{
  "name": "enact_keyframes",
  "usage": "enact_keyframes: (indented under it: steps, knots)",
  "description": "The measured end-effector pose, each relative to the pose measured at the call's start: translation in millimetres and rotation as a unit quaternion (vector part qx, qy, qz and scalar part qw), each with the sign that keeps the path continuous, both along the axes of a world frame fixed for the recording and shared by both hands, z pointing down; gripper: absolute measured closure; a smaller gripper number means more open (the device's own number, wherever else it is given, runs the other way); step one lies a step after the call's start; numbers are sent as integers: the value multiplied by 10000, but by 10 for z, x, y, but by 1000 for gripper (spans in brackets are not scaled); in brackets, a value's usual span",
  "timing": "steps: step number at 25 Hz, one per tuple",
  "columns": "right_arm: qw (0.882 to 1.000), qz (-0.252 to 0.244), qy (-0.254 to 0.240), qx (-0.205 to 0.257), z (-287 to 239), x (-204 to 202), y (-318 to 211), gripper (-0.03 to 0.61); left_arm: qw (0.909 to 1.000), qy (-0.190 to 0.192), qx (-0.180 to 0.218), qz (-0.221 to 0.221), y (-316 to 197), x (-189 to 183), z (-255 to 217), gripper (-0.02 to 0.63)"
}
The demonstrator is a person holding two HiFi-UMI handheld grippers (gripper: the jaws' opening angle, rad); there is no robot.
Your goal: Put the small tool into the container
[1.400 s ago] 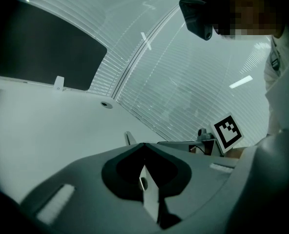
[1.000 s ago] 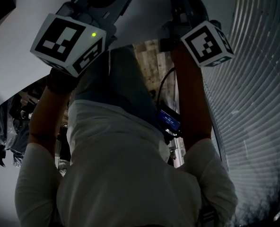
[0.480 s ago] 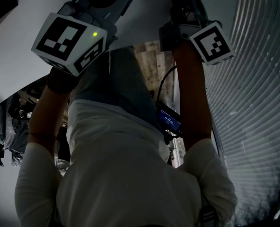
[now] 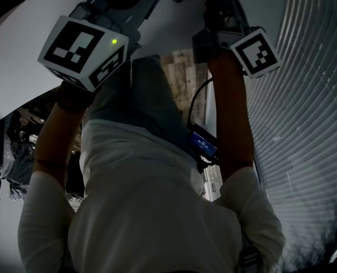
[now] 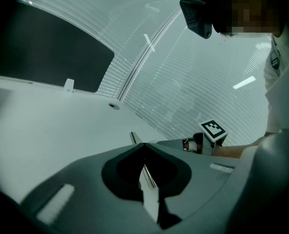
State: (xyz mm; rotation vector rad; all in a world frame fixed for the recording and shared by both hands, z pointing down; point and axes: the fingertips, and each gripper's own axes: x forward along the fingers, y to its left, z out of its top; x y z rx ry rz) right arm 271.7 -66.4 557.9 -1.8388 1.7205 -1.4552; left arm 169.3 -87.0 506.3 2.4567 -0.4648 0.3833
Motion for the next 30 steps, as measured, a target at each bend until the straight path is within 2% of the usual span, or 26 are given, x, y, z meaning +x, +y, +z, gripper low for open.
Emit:
enact_keyframes:
  steps: [7,18,25,30]
  knots:
    - [9997,-226,27,70,-132,-152,-43,558,9999,5,38,-169,-18,-151,-107,611]
    - [9975,-672,55,191,-357,-457,-146,561,9975,120,148,-681,-71,-482,-272,611]
    - [9924,-1171,138,358,-610,-933,-274,563,9932,182,203,-1135,-134,-976,-425,611]
    - [9876,-1475,109,519,-743,-1069,-348,563,9907,136,229,-1334,-138,-1110,-447,611]
